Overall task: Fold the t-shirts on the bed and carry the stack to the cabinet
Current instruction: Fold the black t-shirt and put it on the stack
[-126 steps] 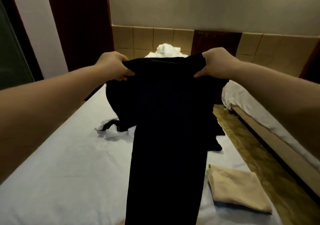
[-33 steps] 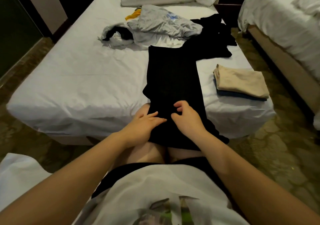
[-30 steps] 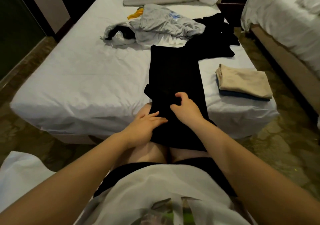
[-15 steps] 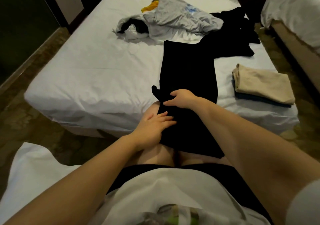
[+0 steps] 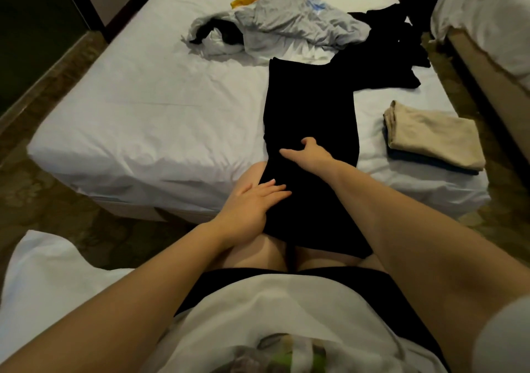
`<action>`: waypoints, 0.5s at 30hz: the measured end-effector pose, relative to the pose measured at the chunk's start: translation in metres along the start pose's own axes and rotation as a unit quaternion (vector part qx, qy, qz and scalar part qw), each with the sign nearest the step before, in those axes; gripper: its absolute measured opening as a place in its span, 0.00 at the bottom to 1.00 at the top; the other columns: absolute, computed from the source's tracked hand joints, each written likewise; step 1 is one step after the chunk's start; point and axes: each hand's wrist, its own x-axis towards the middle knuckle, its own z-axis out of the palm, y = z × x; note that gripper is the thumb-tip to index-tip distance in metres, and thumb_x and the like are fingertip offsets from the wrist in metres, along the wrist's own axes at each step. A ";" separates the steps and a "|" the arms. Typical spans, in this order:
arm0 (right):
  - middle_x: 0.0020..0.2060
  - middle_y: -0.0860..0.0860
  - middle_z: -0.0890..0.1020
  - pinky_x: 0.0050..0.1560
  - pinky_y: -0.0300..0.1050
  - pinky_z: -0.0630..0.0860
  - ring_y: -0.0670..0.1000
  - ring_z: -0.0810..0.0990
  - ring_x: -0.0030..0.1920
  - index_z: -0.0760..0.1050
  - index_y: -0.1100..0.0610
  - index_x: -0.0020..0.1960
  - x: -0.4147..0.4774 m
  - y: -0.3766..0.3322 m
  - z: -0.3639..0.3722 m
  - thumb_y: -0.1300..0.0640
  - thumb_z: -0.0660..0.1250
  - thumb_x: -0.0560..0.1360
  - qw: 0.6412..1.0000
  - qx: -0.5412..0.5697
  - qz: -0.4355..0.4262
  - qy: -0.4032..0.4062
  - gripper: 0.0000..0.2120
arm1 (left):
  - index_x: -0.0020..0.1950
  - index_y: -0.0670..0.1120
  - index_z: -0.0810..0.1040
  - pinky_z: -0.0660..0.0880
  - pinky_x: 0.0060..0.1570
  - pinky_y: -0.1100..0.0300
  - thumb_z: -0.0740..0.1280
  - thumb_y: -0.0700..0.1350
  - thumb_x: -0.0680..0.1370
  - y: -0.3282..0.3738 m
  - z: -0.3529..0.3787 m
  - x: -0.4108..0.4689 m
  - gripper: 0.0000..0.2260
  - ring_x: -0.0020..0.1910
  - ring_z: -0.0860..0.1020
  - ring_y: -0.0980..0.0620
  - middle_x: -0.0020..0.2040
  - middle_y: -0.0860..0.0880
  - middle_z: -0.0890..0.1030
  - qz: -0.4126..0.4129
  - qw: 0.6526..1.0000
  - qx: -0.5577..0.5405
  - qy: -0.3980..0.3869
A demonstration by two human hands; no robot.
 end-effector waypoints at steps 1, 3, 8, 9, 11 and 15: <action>0.67 0.57 0.70 0.63 0.49 0.68 0.58 0.71 0.66 0.55 0.56 0.74 0.001 -0.002 0.000 0.44 0.65 0.74 1.000 -0.010 0.006 -0.012 0.35 | 0.73 0.53 0.62 0.47 0.71 0.57 0.47 0.41 0.70 -0.001 0.000 -0.001 0.31 0.75 0.53 0.55 0.75 0.53 0.60 0.001 1.000 -0.006 0.006; 0.68 0.57 0.70 0.62 0.46 0.68 0.57 0.70 0.66 0.56 0.57 0.75 0.002 -0.003 -0.003 0.50 0.66 0.75 0.999 -0.023 -0.003 -0.028 0.33 | 0.73 0.52 0.63 0.48 0.72 0.55 0.48 0.41 0.71 -0.002 0.000 -0.003 0.30 0.75 0.54 0.55 0.75 0.53 0.61 0.000 1.000 -0.013 0.015; 0.63 0.56 0.73 0.51 0.40 0.71 0.53 0.74 0.58 0.61 0.53 0.72 -0.002 -0.007 -0.009 0.54 0.67 0.76 0.989 0.121 -0.083 0.018 0.27 | 0.73 0.51 0.63 0.48 0.73 0.51 0.54 0.34 0.74 0.001 -0.001 -0.005 0.28 0.76 0.53 0.51 0.75 0.49 0.60 -0.002 0.999 -0.041 0.006; 0.64 0.56 0.72 0.51 0.40 0.71 0.53 0.74 0.59 0.59 0.53 0.73 -0.004 -0.006 -0.009 0.54 0.67 0.76 0.987 0.135 -0.085 0.014 0.28 | 0.73 0.51 0.62 0.49 0.73 0.49 0.56 0.33 0.74 0.002 0.000 -0.005 0.28 0.76 0.53 0.50 0.75 0.48 0.60 0.003 0.999 -0.037 0.006; 0.66 0.55 0.70 0.51 0.41 0.73 0.55 0.73 0.61 0.55 0.51 0.75 -0.010 -0.002 -0.011 0.52 0.67 0.75 0.981 0.184 -0.045 -0.051 0.33 | 0.73 0.51 0.63 0.49 0.73 0.49 0.54 0.37 0.74 0.001 0.002 -0.004 0.27 0.76 0.53 0.49 0.75 0.47 0.59 0.003 1.000 -0.028 0.000; 0.63 0.52 0.74 0.54 0.49 0.77 0.54 0.76 0.58 0.56 0.51 0.75 -0.019 0.008 -0.029 0.54 0.70 0.73 0.958 0.191 0.017 -0.212 0.35 | 0.72 0.49 0.64 0.49 0.72 0.50 0.42 0.51 0.66 -0.005 0.003 0.000 0.34 0.75 0.54 0.47 0.75 0.46 0.60 0.004 0.999 -0.034 -0.005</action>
